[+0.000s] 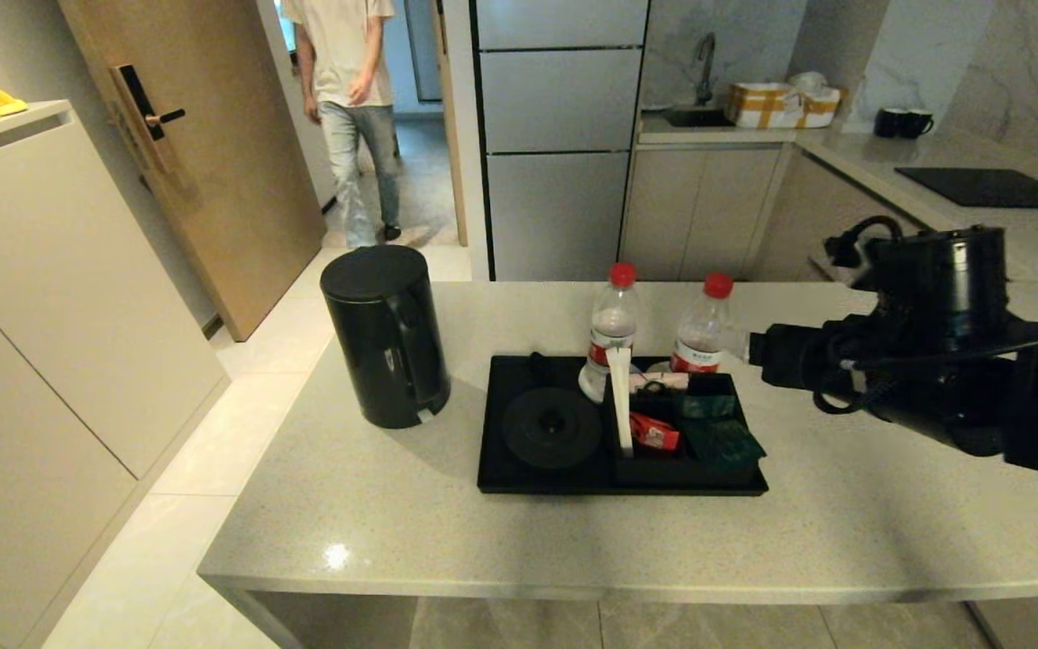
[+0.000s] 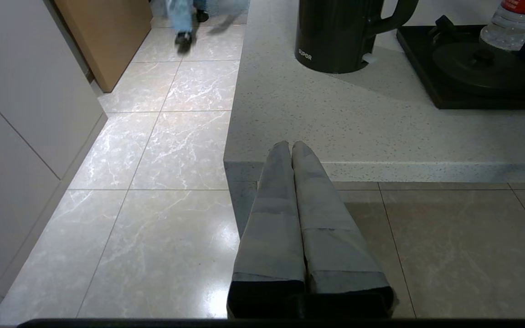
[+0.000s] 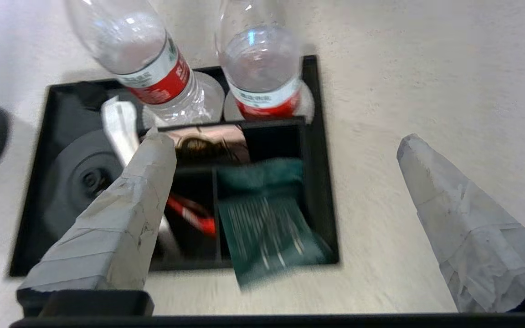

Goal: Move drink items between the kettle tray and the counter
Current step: Return the kettle to its original position

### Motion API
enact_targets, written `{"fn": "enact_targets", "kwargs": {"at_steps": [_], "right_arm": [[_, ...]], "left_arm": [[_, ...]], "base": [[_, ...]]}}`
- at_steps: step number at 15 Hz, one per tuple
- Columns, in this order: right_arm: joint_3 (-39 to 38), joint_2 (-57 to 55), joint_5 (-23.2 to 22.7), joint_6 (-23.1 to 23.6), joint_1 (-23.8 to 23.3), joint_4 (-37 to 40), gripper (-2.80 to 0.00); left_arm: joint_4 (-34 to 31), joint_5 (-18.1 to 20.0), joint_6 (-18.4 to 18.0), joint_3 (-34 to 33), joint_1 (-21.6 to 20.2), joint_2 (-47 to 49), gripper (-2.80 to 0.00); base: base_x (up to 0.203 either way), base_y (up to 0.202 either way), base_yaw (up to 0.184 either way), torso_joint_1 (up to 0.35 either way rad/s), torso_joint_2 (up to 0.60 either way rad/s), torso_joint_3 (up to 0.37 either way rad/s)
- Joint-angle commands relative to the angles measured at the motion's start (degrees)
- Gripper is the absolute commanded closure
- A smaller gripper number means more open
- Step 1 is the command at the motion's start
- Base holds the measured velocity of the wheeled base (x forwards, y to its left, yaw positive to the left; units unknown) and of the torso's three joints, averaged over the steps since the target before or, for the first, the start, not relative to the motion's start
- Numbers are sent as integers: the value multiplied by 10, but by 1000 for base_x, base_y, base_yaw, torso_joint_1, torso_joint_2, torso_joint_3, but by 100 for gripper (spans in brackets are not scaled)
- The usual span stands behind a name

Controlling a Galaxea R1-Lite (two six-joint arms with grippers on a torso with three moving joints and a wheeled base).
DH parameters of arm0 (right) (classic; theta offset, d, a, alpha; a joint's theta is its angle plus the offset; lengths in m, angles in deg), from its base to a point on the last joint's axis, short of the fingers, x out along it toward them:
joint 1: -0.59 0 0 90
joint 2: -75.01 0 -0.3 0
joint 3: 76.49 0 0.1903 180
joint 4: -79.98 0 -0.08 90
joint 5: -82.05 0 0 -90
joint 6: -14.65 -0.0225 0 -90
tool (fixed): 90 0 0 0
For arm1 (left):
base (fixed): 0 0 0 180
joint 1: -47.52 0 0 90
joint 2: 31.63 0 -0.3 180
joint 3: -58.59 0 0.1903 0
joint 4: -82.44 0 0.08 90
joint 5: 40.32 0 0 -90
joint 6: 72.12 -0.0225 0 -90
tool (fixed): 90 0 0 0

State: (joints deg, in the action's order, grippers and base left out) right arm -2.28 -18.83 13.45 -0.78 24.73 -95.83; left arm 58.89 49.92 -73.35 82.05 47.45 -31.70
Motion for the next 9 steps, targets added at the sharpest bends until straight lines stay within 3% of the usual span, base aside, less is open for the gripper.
{"fn": "enact_targets", "kwargs": {"at_steps": [1, 6, 9], "right_arm": [[-6, 93, 1, -2, 3, 37, -280], [1, 270, 38, -6, -2, 222, -280], [9, 348, 148, -7, -8, 326, -280]], "left_arm": [[0, 0, 0, 0, 0, 1, 0], [0, 0, 0, 0, 0, 1, 0], [0, 0, 0, 0, 0, 1, 0]], "base": [[0, 0, 0, 0, 0, 0], [0, 0, 0, 0, 0, 0], [0, 0, 0, 0, 0, 0]]}}
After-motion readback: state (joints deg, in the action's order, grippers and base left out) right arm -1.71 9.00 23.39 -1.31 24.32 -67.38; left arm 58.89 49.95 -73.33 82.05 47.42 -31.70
